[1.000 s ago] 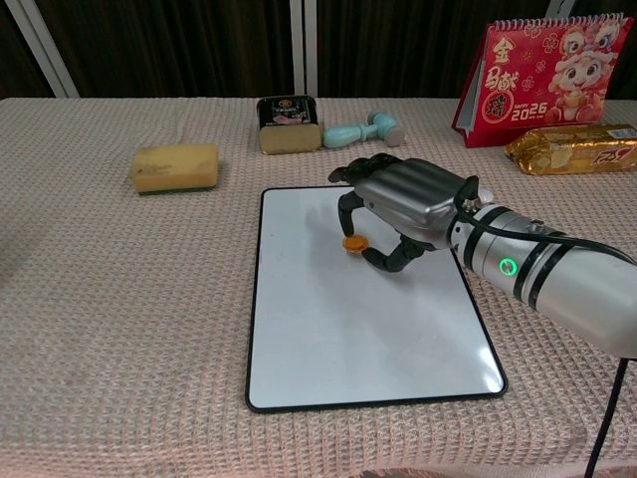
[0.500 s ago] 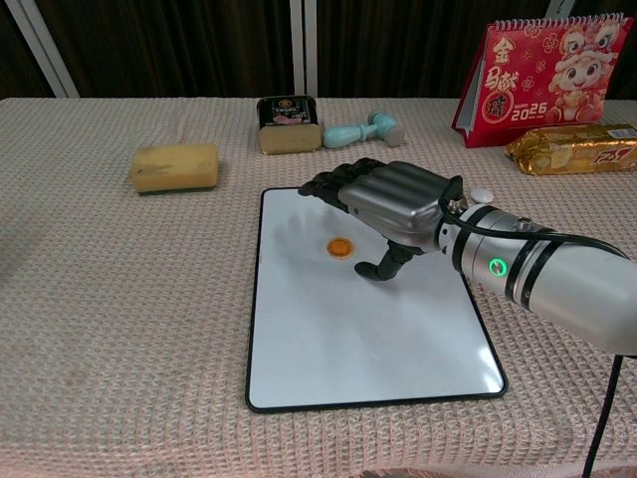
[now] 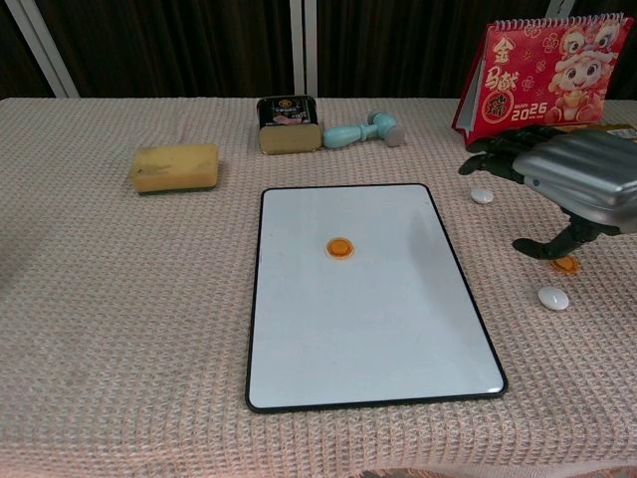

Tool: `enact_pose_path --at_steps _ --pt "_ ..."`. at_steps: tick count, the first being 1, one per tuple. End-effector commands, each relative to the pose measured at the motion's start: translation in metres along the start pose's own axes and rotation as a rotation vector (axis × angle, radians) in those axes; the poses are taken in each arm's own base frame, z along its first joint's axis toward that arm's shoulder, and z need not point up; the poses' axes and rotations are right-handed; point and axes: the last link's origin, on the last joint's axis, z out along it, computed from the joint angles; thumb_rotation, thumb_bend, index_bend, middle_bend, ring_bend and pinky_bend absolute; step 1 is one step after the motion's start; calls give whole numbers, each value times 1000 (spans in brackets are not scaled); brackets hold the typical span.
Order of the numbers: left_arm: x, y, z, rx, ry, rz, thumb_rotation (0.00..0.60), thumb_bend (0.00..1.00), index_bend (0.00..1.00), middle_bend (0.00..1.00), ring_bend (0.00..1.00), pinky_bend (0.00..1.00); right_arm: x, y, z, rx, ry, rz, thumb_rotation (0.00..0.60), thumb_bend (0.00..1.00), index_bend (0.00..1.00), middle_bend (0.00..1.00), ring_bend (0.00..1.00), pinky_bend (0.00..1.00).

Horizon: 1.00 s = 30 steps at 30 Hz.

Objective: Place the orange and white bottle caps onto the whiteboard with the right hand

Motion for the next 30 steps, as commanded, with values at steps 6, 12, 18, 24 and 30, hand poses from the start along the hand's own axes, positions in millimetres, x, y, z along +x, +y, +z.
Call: enact_pose_path --at_steps 6,12,18,24,30 --pt "-1 2 0 -6 -2 3 573 83 88 68 0 115 -23 31 -26 -77 -69 21 600 317 299 0 0 0" --pt "0 1 -1 6 -6 1 574 84 88 68 0 115 -33 39 -27 -117 -84 -7 600 319 337 0 0 0" --pt "1 0 -1 6 -4 -1 571 84 88 68 0 115 -40 41 -25 -135 -113 -7 600 320 338 0 0 0" --pt "0 0 -1 6 -6 0 577 84 88 68 0 115 -44 37 -21 -128 -110 4 600 321 359 1 0 0" --pt "0 0 -1 6 -8 1 575 84 88 68 0 115 -46 34 -19 -127 -105 12 600 327 411 7 0 0"
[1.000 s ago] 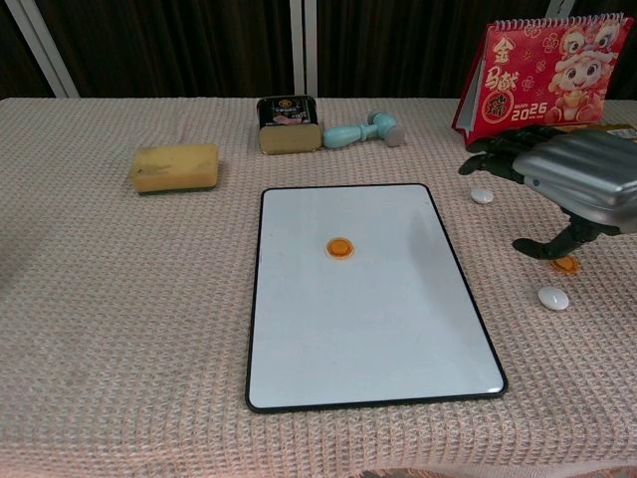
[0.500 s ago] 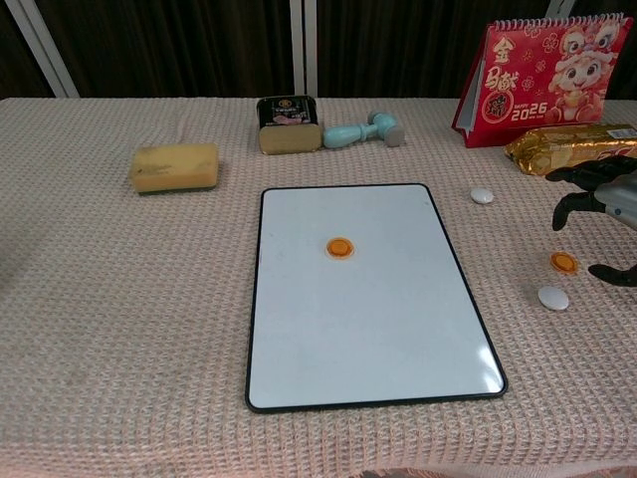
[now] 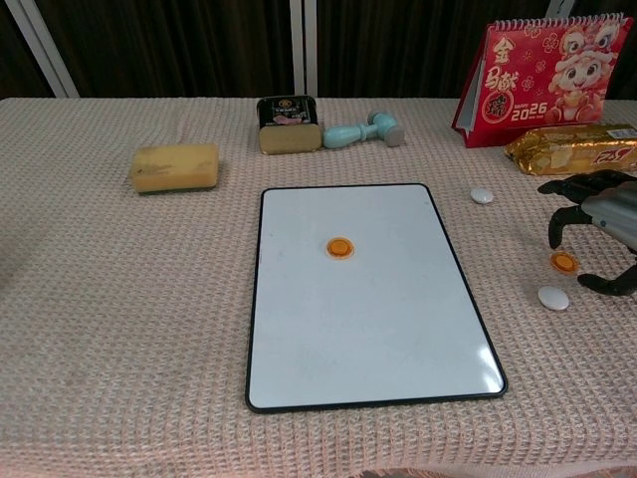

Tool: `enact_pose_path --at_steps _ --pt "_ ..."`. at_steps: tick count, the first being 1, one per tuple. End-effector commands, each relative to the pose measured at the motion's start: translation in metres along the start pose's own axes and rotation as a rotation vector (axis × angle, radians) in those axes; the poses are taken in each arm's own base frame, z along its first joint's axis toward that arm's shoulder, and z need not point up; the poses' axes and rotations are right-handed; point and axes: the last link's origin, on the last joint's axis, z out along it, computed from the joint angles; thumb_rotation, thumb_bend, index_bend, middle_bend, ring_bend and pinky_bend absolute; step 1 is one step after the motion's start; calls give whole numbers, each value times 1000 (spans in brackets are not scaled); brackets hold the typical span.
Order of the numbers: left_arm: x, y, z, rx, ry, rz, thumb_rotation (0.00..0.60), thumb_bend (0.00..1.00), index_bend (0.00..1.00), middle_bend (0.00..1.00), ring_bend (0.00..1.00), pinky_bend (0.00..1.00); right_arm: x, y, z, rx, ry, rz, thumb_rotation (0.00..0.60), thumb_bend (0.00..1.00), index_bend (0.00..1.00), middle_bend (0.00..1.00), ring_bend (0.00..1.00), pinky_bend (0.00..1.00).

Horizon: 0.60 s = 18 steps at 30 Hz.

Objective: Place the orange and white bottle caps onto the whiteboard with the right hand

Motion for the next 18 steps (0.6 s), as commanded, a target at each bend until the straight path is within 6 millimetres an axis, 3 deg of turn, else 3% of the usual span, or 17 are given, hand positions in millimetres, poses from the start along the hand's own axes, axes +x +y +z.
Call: enact_pose_path --at_steps 1,13,18 --pt "0 0 0 -1 -1 1 576 84 88 68 0 115 0 -1 1 0 2 4 600 327 416 7 0 0" --pt "0 -1 0 1 -4 1 575 84 88 68 0 115 2 -4 3 -4 26 21 600 369 508 21 0 0" --pt "0 -1 0 2 -6 1 573 84 88 69 0 115 15 -11 5 25 67 35 600 389 530 25 0 0"
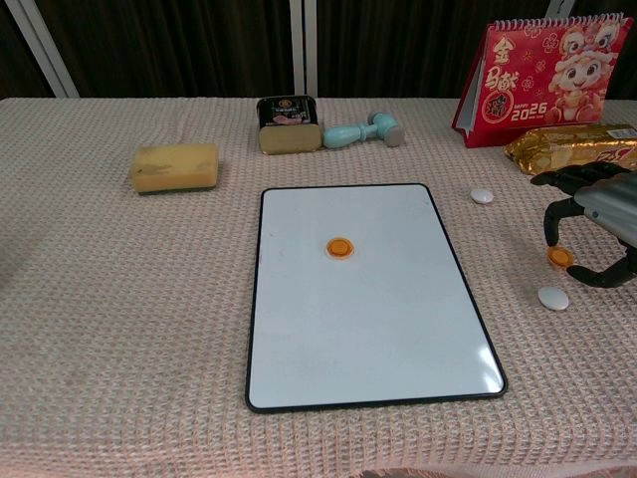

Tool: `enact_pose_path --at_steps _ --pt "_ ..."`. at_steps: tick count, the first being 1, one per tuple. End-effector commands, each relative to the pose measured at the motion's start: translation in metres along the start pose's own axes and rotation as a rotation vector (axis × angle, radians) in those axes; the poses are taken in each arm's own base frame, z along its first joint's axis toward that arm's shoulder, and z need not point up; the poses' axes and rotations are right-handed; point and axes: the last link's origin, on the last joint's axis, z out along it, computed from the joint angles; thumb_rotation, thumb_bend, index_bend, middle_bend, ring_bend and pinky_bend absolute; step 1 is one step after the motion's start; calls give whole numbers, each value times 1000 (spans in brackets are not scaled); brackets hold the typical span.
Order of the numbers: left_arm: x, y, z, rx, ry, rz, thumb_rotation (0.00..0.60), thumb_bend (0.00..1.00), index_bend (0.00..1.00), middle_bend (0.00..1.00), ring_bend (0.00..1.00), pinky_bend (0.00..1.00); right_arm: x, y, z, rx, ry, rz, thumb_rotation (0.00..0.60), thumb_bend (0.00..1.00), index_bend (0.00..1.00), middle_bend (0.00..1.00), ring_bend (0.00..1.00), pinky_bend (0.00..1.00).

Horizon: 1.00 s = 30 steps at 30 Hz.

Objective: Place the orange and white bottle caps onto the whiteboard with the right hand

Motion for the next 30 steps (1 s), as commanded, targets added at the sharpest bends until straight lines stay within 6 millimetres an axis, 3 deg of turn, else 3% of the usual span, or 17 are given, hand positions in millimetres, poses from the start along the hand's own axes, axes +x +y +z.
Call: enact_pose_path --at_steps 1,8,18,24,30 --pt "0 0 0 0 -1 0 572 84 88 68 0 115 10 -7 4 31 28 4 600 389 533 25 0 0" --pt "0 0 0 1 -1 0 573 84 88 68 0 115 37 -52 24 164 55 3 600 394 540 30 0 0" --pt "1 -4 0 6 -15 -7 574 84 88 68 0 115 42 -118 60 257 7 -31 600 395 543 34 0 0" --pt "2 -8 0 17 -12 -10 576 84 88 68 0 115 39 -138 76 262 -14 -39 600 396 542 34 0 0" --pt "3 -9 0 19 -4 -12 578 84 88 68 0 115 39 -146 84 255 -17 -30 600 395 543 33 0 0"
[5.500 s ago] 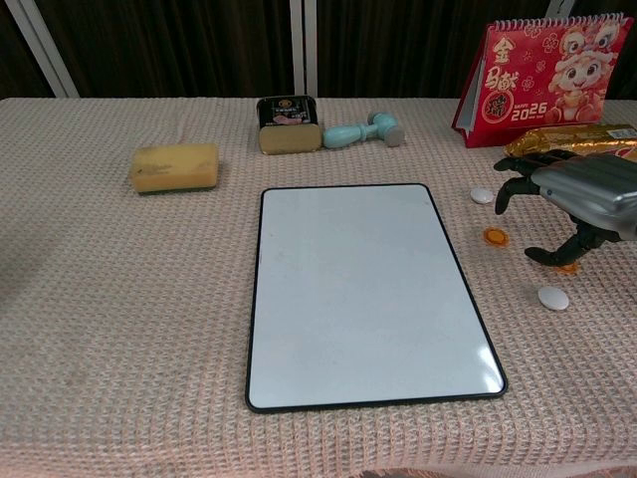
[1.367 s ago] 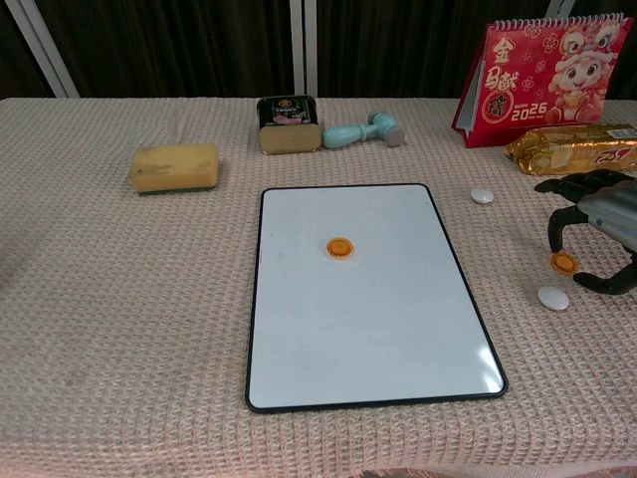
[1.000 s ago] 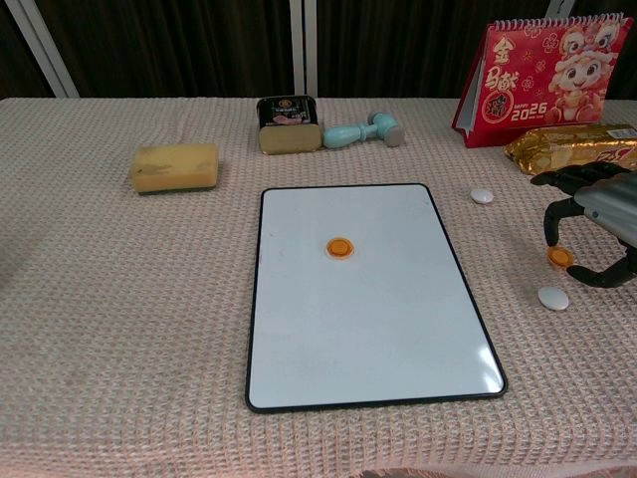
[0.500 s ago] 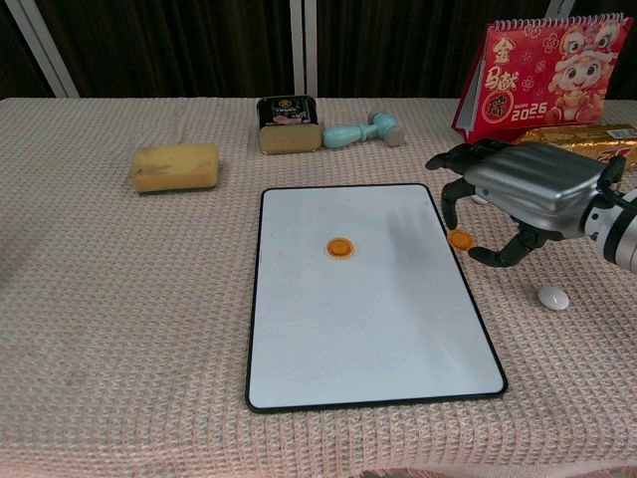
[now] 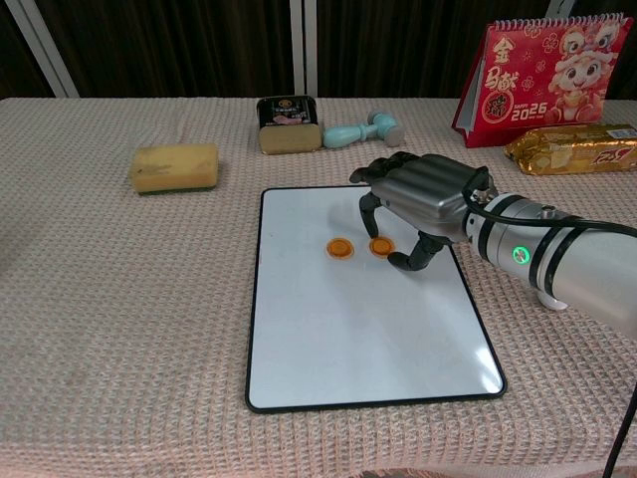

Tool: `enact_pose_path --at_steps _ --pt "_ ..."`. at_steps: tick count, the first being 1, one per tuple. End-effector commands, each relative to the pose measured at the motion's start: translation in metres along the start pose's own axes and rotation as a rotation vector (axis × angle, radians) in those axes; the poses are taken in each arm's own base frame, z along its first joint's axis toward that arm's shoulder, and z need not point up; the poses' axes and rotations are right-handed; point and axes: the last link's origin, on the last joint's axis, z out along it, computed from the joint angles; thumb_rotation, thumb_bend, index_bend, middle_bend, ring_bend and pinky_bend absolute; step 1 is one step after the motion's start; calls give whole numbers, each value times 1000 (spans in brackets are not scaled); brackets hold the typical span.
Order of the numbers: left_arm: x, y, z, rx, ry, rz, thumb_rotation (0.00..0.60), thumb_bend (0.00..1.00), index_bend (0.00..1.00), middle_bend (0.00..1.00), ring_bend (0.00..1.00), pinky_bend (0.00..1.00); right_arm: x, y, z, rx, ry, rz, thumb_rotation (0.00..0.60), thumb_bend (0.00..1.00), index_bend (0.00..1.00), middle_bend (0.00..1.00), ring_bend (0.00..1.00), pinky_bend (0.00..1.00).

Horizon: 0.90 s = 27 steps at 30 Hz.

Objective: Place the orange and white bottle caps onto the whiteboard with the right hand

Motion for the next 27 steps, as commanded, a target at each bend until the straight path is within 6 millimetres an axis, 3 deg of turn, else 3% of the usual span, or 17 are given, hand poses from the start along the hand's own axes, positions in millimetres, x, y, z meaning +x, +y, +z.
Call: enact_pose_path --at_steps 1,27 --pt "0 0 0 1 0 0 579 84 88 68 0 115 1 -2 3 0 3 5 600 396 543 33 0 0" --pt "2 0 -1 0 12 3 573 84 89 68 0 115 3 -18 10 33 4 -3 600 390 522 29 0 0"
